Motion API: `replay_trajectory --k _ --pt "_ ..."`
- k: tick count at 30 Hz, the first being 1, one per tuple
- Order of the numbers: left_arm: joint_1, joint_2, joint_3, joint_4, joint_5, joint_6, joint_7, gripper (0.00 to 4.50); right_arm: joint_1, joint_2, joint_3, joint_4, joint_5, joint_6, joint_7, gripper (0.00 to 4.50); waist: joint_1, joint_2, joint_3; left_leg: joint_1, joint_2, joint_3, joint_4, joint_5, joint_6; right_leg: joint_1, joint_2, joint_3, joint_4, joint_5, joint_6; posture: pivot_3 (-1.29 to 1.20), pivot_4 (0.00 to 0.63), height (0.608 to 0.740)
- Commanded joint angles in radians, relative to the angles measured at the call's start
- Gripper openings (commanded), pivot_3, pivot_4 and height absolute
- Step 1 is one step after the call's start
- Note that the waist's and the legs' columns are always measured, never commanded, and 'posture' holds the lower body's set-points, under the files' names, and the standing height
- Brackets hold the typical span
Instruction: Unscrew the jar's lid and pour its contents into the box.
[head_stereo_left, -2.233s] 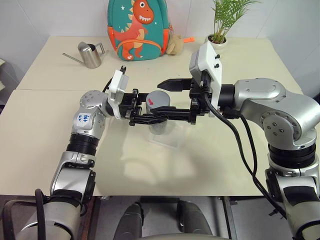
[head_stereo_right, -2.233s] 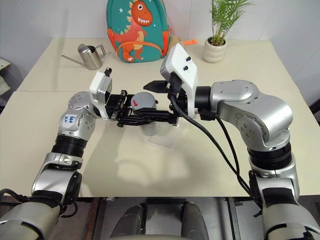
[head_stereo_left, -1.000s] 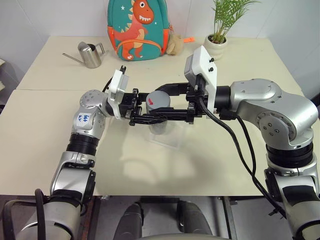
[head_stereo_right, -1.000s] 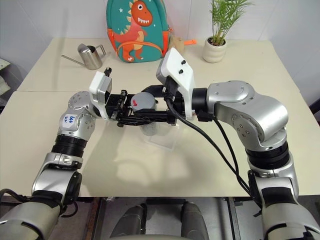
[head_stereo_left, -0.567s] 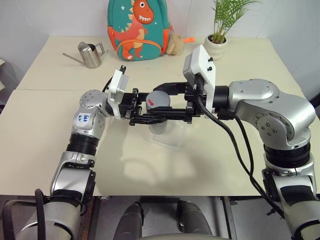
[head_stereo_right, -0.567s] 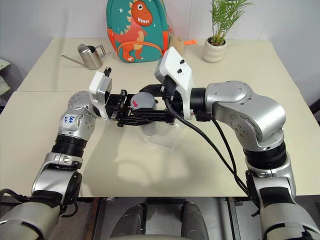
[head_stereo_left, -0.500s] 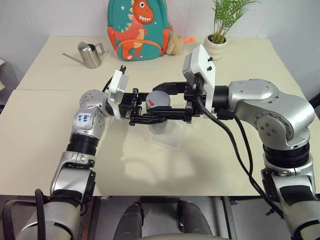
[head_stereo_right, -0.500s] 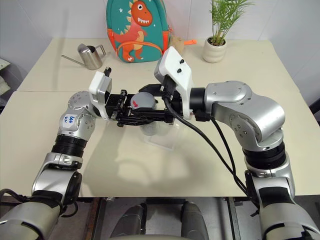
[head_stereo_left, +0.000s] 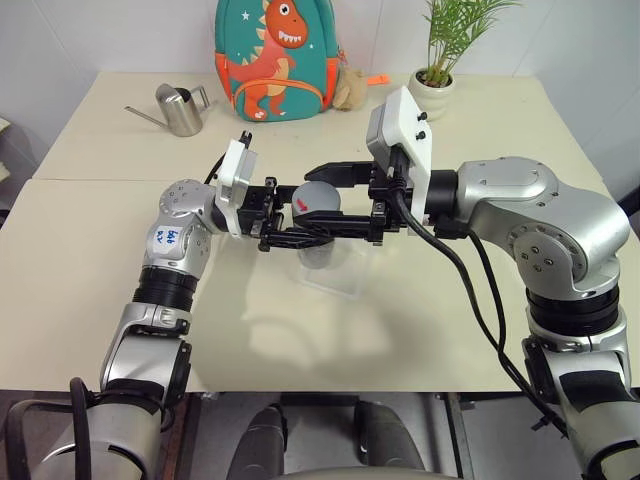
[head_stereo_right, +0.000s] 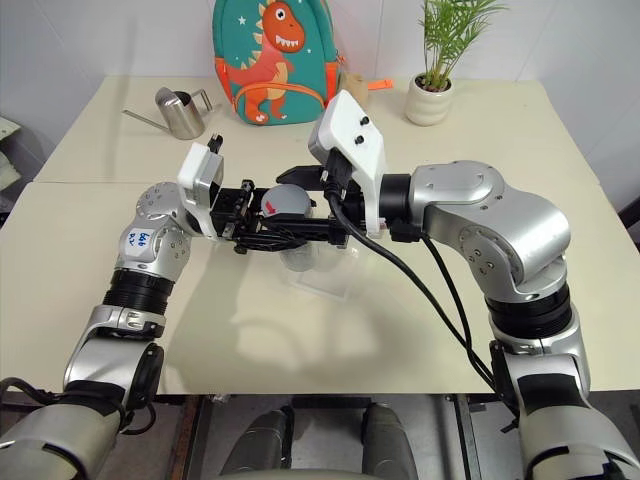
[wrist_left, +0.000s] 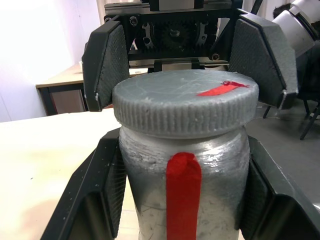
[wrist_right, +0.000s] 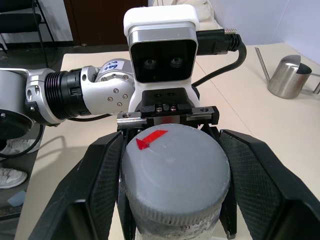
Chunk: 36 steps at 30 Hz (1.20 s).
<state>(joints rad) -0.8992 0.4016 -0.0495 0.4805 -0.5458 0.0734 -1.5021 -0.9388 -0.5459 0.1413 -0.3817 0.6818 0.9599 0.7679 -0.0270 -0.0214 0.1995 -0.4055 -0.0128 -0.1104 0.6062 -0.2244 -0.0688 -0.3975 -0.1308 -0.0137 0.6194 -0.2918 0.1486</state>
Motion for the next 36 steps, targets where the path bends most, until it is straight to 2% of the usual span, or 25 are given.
replay_trajectory --k 1,3,6,26,36 --pt "-0.020 0.007 0.017 -0.015 -0.009 -0.007 -0.077 2.42 -0.025 -0.010 -0.038 -0.027 0.009 -0.017 0.008 3.18 0.000 0.000 0.000 0.000 0.000 0.000 0.000 0.000 0.000 0.000 0.000 0.000 0.000 0.000 0.000 0.00 0.150 0.740" --pt "-0.020 0.007 0.017 -0.016 -0.009 -0.007 -0.077 2.42 -0.024 -0.011 -0.038 -0.028 0.010 -0.015 0.008 3.18 0.000 0.000 0.000 0.000 0.000 0.000 0.000 0.000 0.000 0.000 0.000 0.000 0.000 0.000 0.000 0.00 0.150 0.740" --pt "-0.020 0.007 0.017 -0.017 -0.009 -0.007 -0.076 2.42 -0.023 -0.012 -0.037 -0.029 0.008 -0.017 0.009 2.64 0.000 0.000 0.000 0.000 0.000 0.000 0.000 0.000 0.000 0.000 0.000 0.000 0.000 0.000 0.000 0.00 0.150 0.740" --pt "0.005 0.029 -0.017 -0.045 0.010 0.050 -0.089 2.42 -0.062 -0.013 -0.068 -0.005 0.002 -0.042 0.009 2.64 0.000 0.000 0.000 0.000 0.000 0.000 0.000 0.000 0.000 0.000 0.000 0.000 0.000 0.000 0.000 0.00 0.150 0.740" --pt "0.031 0.027 -0.028 -0.065 0.013 0.052 -0.095 2.42 -0.121 -0.045 -0.081 0.074 -0.040 -0.085 0.045 2.64 -0.001 0.000 0.000 0.000 0.000 0.000 0.000 0.000 0.000 0.000 0.000 0.000 0.000 0.000 0.000 0.00 0.150 0.740"
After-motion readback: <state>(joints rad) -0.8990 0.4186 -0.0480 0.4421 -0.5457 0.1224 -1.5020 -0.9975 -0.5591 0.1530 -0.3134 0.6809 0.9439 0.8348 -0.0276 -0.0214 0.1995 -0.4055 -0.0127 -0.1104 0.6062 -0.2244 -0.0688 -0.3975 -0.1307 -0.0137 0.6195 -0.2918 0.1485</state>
